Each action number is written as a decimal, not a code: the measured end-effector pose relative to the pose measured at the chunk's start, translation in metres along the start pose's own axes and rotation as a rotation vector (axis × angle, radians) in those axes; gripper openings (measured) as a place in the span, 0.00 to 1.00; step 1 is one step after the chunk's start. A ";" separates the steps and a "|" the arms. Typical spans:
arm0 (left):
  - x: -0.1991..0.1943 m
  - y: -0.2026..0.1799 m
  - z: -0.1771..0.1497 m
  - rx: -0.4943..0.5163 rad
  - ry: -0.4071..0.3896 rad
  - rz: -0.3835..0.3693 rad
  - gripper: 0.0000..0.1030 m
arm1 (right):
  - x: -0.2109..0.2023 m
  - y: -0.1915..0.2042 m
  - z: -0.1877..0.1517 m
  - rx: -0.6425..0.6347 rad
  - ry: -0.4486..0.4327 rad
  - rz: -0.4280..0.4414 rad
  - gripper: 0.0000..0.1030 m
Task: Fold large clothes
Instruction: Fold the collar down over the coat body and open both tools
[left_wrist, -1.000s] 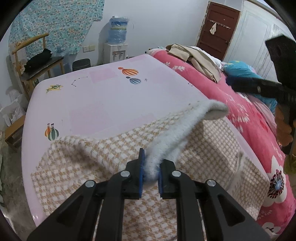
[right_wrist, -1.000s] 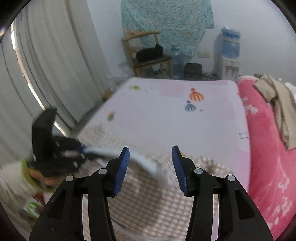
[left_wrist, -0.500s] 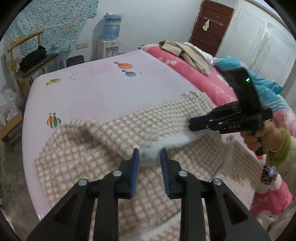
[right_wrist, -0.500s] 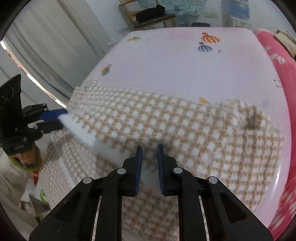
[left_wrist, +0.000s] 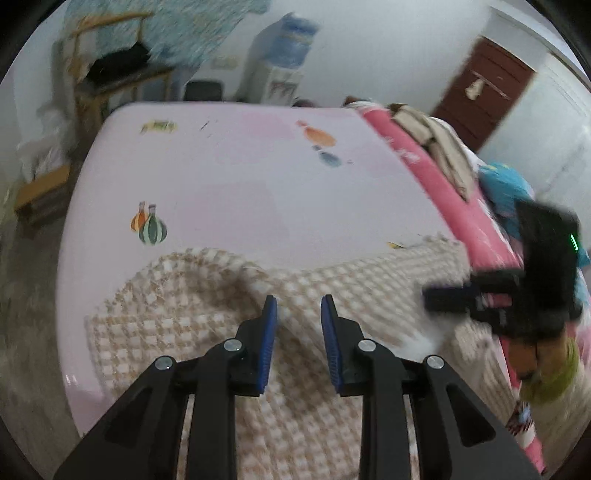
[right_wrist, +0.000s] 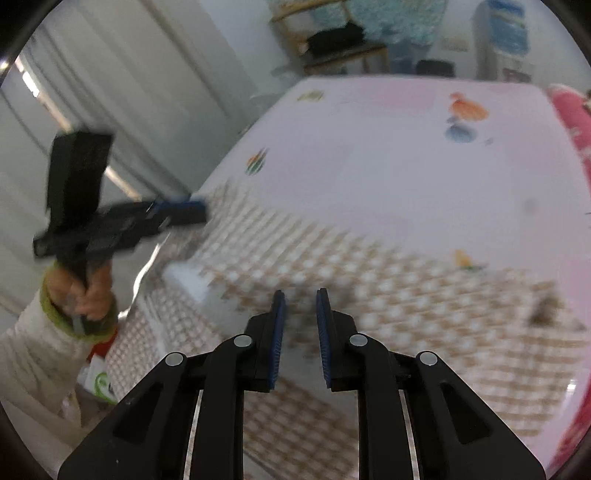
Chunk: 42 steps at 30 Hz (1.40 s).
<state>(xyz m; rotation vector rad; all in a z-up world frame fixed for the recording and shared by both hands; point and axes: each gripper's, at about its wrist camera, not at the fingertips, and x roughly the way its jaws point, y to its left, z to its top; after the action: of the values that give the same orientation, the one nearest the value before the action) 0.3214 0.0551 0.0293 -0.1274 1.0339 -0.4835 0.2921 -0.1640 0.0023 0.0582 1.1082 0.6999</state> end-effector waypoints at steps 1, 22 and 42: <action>0.002 0.005 0.003 -0.012 -0.013 0.018 0.23 | 0.008 0.004 -0.005 -0.010 0.027 0.007 0.17; 0.021 -0.050 -0.028 0.308 0.001 0.074 0.24 | -0.052 -0.018 -0.031 0.030 -0.086 -0.368 0.12; 0.055 -0.089 -0.055 0.502 0.035 0.110 0.24 | 0.003 0.008 -0.040 -0.066 -0.032 -0.420 0.42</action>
<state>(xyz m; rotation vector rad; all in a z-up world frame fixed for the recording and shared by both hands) 0.2687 -0.0414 -0.0138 0.3832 0.9203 -0.6316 0.2555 -0.1680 -0.0165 -0.2136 1.0230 0.3564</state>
